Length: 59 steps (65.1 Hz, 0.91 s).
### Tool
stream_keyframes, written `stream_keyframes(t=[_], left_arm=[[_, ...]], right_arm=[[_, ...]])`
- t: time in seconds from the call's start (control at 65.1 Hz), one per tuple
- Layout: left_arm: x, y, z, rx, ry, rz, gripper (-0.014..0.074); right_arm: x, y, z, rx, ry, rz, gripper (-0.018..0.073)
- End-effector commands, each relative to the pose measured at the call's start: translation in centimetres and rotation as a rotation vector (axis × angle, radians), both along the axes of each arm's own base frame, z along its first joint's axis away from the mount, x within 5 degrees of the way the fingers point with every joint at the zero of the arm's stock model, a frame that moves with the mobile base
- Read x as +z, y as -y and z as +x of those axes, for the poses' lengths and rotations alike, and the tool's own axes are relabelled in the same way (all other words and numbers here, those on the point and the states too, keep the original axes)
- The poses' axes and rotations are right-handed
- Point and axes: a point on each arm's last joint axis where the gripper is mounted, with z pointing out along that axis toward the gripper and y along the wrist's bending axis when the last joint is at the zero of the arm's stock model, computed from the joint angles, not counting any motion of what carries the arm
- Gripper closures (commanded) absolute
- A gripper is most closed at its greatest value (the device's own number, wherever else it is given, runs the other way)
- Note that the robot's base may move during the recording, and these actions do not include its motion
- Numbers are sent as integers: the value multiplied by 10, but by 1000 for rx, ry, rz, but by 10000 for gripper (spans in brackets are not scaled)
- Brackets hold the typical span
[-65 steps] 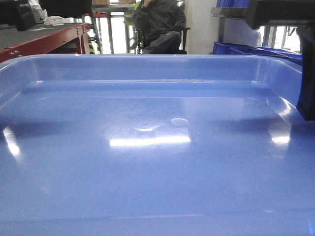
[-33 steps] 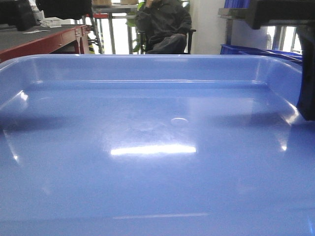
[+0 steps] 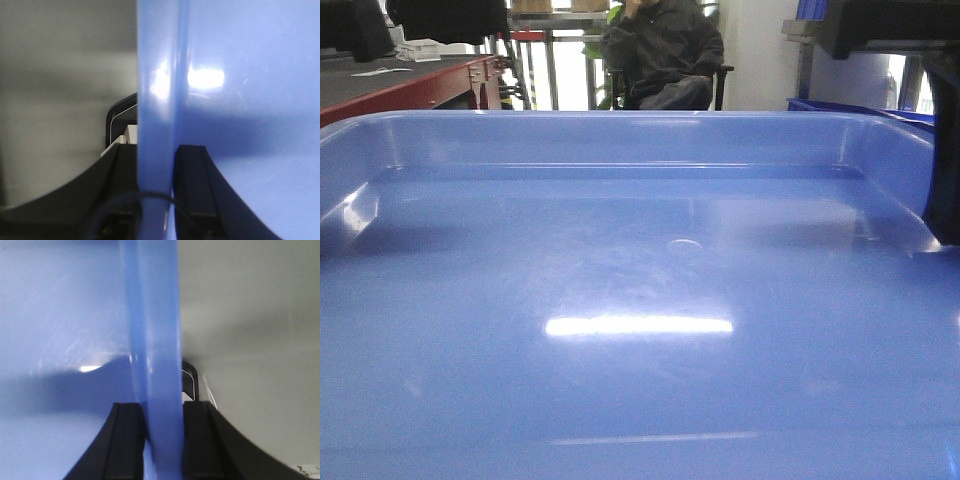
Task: Grab blue tray and place on right shelf
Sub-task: 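Hold the tray level with both grippers while the base turns away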
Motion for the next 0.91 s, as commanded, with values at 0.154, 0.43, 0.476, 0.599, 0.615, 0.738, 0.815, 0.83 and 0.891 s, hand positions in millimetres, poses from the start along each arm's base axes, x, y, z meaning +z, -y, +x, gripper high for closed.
stream_keyframes(t=[0.154, 0.43, 0.476, 0.599, 0.615, 0.738, 0.815, 0.83, 0.891], left_arm=[[10, -1, -2, -5, 33, -20, 559], [10, -1, -2, -5, 33, -20, 559], [10, -1, -2, -5, 33, -20, 559], [10, -1, -2, -5, 33, -20, 559], [10, -1, -2, -5, 33, -20, 559], [10, -1, -2, -5, 33, -20, 559], [10, -1, -1, -3, 33, -20, 559], [10, -1, -1, -3, 33, -20, 559], [10, -1, -1, -3, 33, -20, 559]], right_arm=[[15, 2, 2, -4, 80, 35, 294], [15, 2, 2, -4, 80, 35, 294], [15, 2, 2, -4, 80, 35, 294], [15, 2, 2, -4, 80, 35, 294], [15, 2, 2, -4, 80, 35, 294], [15, 2, 2, -4, 80, 35, 294], [15, 2, 2, -4, 80, 35, 294], [15, 2, 2, -4, 80, 35, 294], [15, 2, 2, -4, 80, 35, 294]])
